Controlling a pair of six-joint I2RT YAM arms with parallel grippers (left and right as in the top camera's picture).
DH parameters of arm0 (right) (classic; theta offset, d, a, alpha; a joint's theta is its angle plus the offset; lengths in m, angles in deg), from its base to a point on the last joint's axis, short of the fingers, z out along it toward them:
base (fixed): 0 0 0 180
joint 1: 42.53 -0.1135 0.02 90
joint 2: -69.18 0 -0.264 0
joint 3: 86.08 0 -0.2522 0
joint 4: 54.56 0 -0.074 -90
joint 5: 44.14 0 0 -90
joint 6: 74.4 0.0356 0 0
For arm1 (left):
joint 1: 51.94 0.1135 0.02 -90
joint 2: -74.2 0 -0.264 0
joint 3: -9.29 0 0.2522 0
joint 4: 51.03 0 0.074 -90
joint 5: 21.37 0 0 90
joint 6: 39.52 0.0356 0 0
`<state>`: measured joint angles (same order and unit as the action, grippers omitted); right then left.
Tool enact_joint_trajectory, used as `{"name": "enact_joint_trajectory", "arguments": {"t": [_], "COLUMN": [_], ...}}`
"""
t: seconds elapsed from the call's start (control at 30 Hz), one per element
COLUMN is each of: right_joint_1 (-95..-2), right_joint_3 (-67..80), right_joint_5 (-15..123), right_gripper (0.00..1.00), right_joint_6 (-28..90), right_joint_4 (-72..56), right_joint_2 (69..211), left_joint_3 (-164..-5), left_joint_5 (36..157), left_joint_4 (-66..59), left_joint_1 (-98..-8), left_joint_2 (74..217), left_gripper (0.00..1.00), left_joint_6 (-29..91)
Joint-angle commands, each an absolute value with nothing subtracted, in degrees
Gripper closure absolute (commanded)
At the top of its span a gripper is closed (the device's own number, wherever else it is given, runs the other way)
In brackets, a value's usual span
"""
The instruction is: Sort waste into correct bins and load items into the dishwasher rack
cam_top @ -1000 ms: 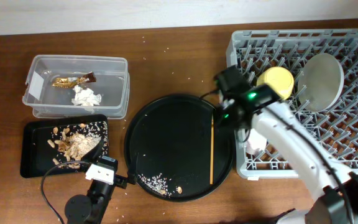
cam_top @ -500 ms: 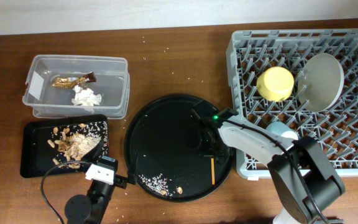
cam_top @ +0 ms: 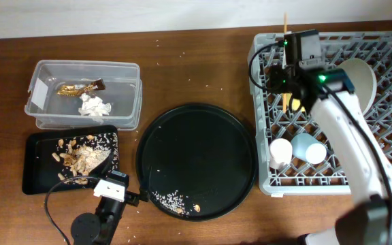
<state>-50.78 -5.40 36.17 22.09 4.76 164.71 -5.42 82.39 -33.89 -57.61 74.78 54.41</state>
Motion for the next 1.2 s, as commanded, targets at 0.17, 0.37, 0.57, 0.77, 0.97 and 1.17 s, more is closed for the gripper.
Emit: {"name": "enact_joint_trajectory", "arguments": {"t": [0.17,0.37,0.57,0.77,0.97,1.17], "right_joint_1": [-51.0,-59.8,-69.2,-69.1,-64.6,-54.2], "right_joint_3": [-11.1,-18.2,-18.2,-18.2,-10.3,25.9], "right_joint_5": [40.9,41.4,41.2,37.2,31.6,32.1], "right_gripper": [0.50,0.01,0.01,0.01,0.01,0.01], "right_joint_6": [21.4,21.8,21.8,21.8,21.4,21.6], "right_joint_4": [13.1,25.5,26.9,35.7,33.2,10.2], "right_joint_2": [163.7,140.9,122.2,114.0,109.2,89.7], "left_joint_3": [-5.0,-5.0,-5.0,-5.0,-5.0,-5.0], "left_joint_5": [83.2,83.2,83.2,83.2,83.2,83.2], "left_joint_4": [-34.0,-34.0,-34.0,-34.0,-34.0,-34.0], "left_joint_1": [-57.4,-57.4,-57.4,-57.4,-57.4,-57.4], "left_joint_2": [74.5,74.5,74.5,74.5,74.5,74.5], "left_gripper": [0.01,0.01,0.00,0.01,0.01,0.01], "left_joint_6": [55.3,55.3,55.3,55.3,55.3,55.3]}}
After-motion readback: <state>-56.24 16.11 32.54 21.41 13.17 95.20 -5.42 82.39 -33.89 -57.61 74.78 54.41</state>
